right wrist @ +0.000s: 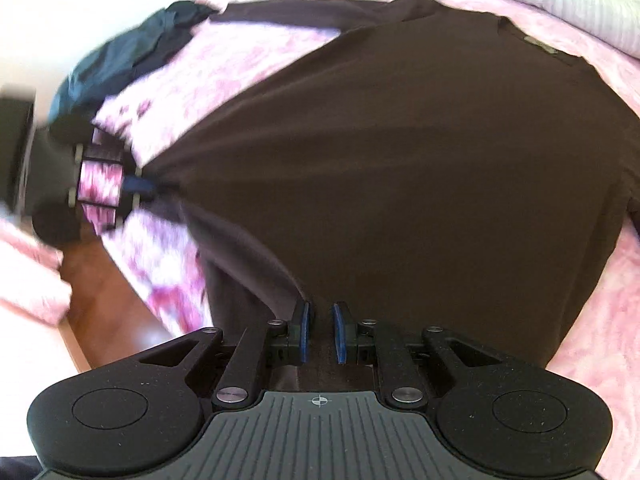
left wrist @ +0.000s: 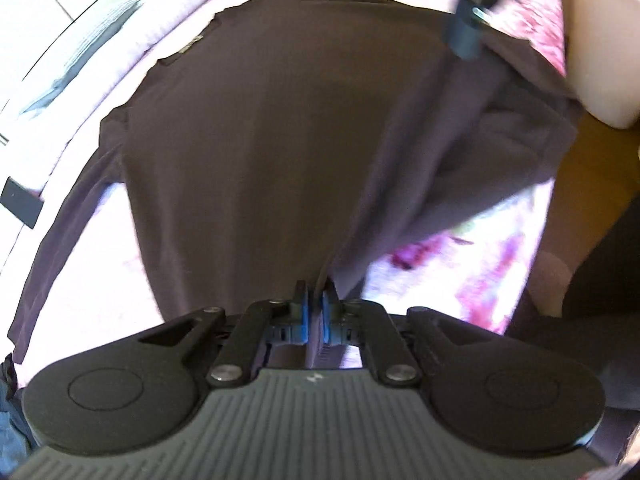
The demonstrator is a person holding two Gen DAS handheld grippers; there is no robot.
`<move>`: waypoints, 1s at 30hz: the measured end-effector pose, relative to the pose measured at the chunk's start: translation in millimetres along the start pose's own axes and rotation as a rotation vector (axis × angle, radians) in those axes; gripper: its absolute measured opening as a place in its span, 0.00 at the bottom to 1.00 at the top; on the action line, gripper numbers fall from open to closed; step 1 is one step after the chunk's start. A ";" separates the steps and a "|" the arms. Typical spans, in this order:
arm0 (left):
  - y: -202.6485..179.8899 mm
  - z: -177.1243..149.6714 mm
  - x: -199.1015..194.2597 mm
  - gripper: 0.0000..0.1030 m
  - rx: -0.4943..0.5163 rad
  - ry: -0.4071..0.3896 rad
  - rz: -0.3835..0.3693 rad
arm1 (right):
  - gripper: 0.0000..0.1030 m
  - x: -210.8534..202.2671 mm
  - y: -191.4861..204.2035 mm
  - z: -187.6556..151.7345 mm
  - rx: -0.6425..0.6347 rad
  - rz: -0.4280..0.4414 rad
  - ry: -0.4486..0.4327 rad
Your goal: Fold clothes
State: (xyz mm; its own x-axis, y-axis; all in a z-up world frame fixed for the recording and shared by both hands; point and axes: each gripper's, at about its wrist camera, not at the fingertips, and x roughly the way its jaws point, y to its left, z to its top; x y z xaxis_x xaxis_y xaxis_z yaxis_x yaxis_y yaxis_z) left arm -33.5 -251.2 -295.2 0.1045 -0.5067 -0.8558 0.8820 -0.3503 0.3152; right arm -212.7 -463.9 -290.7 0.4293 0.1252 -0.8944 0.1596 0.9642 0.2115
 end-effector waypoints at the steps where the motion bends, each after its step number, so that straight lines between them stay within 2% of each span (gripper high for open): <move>1: 2.4 0.9 1.4 0.06 0.004 0.001 -0.002 | 0.14 1.4 5.9 -3.0 -0.017 -0.021 0.008; 4: 8.5 5.2 9.9 0.06 0.017 -0.002 0.001 | 0.15 -4.4 26.2 -17.9 -0.153 -0.202 -0.010; 6: 12.7 10.3 17.4 0.06 0.025 -0.012 0.009 | 0.15 -14.6 47.6 -29.8 -0.260 -0.269 -0.092; 9: 21.0 19.1 30.0 0.07 0.036 -0.020 0.011 | 0.15 -21.3 81.5 -39.3 -0.338 -0.153 -0.144; 11: 24.2 21.3 37.7 0.11 0.042 -0.014 0.012 | 0.15 -8.3 100.4 -45.7 -0.427 -0.092 -0.106; 14: 29.1 18.3 36.9 0.20 0.034 -0.012 0.022 | 0.15 19.8 118.6 -58.2 -0.549 -0.088 -0.022; 16: 32.8 11.9 29.2 0.24 0.010 -0.010 0.027 | 0.15 33.9 125.6 -74.4 -0.669 -0.115 0.027; 20: 31.8 -9.1 7.6 0.26 0.000 0.002 0.049 | 0.15 47.2 119.5 -101.3 -0.849 -0.223 0.039; 23: 19.9 -21.6 -17.3 0.25 0.033 -0.031 0.060 | 0.14 32.0 96.8 -87.4 -0.704 -0.193 0.015; 25: 3.1 -25.5 -29.9 0.26 0.083 -0.048 0.027 | 0.14 21.4 81.7 -76.6 -0.602 -0.173 0.000; 27: -17.9 -27.6 -29.7 0.27 0.150 -0.038 -0.010 | 0.14 11.4 68.1 -65.2 -0.502 -0.151 -0.014; 30: -33.9 -27.4 -10.2 0.27 0.178 -0.008 -0.030 | 0.14 -3.9 61.1 -50.6 -0.393 -0.120 -0.035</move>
State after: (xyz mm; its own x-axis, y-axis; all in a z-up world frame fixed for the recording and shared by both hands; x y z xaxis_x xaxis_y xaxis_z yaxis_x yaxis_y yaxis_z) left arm -51.9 -212.5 -308.4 0.0757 -0.4998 -0.8629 0.7891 -0.4990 0.3582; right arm -249.6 -393.7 -294.3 0.4595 0.0047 -0.8882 -0.1381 0.9882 -0.0662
